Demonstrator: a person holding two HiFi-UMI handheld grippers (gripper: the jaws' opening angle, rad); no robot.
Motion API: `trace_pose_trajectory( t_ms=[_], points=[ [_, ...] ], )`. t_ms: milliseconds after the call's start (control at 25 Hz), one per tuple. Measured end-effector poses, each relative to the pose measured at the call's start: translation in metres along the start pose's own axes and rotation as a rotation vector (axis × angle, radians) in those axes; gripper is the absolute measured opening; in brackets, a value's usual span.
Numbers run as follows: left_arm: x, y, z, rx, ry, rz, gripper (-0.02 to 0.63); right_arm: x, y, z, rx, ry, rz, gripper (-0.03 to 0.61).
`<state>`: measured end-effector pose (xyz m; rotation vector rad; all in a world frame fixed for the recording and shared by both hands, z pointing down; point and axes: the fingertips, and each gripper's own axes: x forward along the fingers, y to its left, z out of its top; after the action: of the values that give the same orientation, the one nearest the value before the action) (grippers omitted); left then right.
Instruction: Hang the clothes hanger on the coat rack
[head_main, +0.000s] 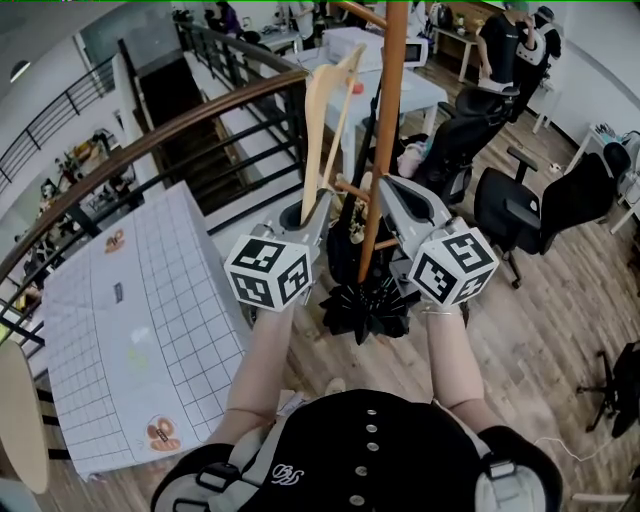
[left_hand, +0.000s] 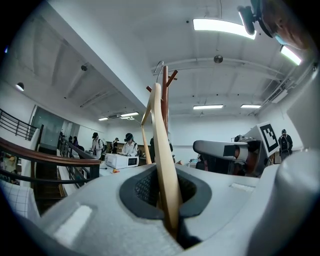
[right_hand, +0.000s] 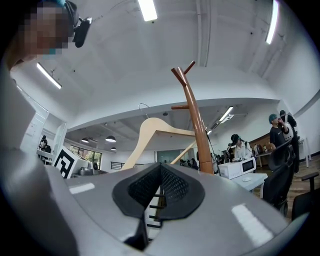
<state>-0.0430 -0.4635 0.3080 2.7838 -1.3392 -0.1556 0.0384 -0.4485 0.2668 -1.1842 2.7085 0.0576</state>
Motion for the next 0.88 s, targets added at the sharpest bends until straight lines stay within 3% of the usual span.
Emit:
trace_pose_trajectory(
  t_ms=[880],
  points=[
    [0.064, 0.034, 0.044, 0.115, -0.009, -0.019, 0.000, 0.042, -0.044, 0.034, -0.041, -0.085, -0.028, 0.000]
  ],
)
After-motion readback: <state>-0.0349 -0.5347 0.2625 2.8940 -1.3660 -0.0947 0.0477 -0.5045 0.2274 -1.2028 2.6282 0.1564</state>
